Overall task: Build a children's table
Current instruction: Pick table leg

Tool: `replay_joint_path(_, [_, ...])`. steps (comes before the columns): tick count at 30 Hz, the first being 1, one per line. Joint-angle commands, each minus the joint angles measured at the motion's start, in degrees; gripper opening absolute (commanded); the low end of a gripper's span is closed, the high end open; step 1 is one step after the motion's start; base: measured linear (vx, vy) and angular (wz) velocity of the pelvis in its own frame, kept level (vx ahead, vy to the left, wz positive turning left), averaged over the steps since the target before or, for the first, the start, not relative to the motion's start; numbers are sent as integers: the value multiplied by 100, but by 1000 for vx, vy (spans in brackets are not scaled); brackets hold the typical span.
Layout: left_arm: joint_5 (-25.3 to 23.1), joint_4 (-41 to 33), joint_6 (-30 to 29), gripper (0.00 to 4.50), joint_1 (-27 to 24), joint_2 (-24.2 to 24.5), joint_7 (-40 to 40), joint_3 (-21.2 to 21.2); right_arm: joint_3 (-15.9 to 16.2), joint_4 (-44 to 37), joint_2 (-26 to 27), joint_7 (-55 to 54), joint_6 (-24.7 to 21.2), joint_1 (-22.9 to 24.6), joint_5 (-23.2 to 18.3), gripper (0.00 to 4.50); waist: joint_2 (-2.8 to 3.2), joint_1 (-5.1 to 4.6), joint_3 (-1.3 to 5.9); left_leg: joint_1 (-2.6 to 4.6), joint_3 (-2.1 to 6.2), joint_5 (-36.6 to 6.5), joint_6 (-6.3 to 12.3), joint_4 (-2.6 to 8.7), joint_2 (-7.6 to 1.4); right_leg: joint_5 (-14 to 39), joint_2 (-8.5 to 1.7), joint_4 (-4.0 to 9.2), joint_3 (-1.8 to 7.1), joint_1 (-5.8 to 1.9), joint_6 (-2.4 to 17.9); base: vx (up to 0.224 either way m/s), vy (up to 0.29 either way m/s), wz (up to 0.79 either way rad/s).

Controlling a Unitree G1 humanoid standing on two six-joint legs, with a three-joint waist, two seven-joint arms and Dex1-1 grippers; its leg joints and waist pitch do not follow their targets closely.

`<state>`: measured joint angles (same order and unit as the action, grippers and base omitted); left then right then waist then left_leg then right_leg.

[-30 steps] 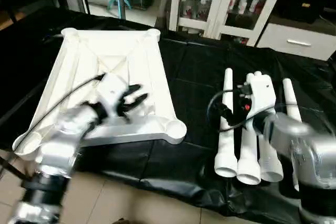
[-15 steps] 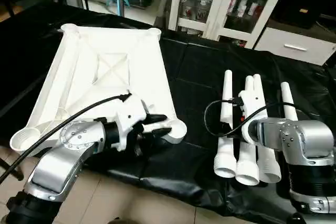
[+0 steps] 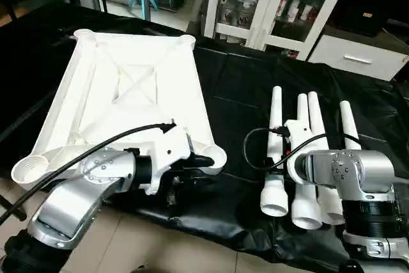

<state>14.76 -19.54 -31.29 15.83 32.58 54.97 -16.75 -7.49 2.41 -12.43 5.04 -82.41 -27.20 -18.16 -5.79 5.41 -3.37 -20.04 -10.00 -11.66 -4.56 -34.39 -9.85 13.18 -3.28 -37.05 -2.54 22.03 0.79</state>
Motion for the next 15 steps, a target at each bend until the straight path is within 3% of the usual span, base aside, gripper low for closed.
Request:
replay_joint_path(1, [-100,-165,-57,170,48,20,-43,-83,-124,131,1,-40,-10,21,58,404,28,15,322,48,86,-113,-382,438,-293,59,-470,375,308,-254,700,0,0,0])
replay_joint_path(2, [-103,-183,-84,170,43,43,-80,-84,-135,217,23,-46,25,2,70,395,-10,2,320,55,79,-126,-377,437,-298,97,-464,388,305,-243,687,0,0,0])
replay_joint_path(5, [-96,-203,-121,170,25,59,-123,-79,-139,298,48,-49,53,-25,87,367,7,-1,326,66,84,-90,-420,434,-297,40,-460,370,298,-235,678,0,0,0])
replay_joint_path(9, [-89,-230,-146,170,17,52,-166,-74,-138,335,62,-21,43,-53,106,341,-37,-2,328,64,83,-48,-447,431,-291,-94,-448,365,294,-244,668,0,0,0])
replay_joint_path(12, [-150,-194,-95,170,43,44,-216,-77,-128,430,84,-8,91,-72,117,301,-40,0,330,63,86,-59,-454,427,-291,-99,-453,363,298,-250,660,0,0,0])
replay_joint_path(14, [-249,-136,-31,170,63,61,-283,-83,-261,523,189,-60,151,-108,118,292,13,2,332,66,91,-85,-485,428,-290,-146,-453,355,299,-245,683,0,0,0])
replay_joint_path(15, [-249,-136,-31,170,63,61,-283,-83,-261,523,189,-60,151,-108,118,282,-6,-5,337,66,85,-99,-482,425,-288,-155,-453,362,301,-246,691,0,0,0])
